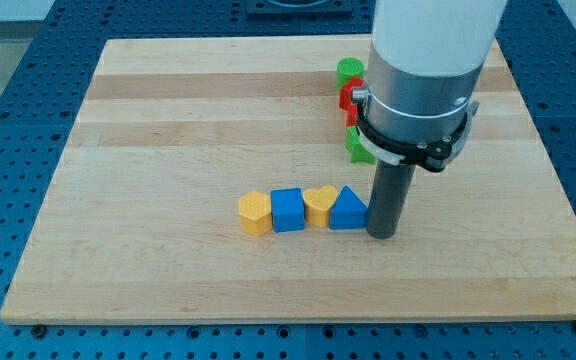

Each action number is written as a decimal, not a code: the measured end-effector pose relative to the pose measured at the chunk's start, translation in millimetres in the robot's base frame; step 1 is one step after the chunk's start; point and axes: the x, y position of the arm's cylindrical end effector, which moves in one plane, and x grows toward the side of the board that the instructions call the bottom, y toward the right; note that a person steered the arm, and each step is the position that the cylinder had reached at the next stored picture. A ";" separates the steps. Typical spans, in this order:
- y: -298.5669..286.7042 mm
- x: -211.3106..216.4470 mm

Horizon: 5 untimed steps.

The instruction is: Bring the red star at the left side of the red circle

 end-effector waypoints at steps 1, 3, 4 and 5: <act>0.2 0.0; 68.8 0.3; 118.8 -4.3; 136.4 -39.1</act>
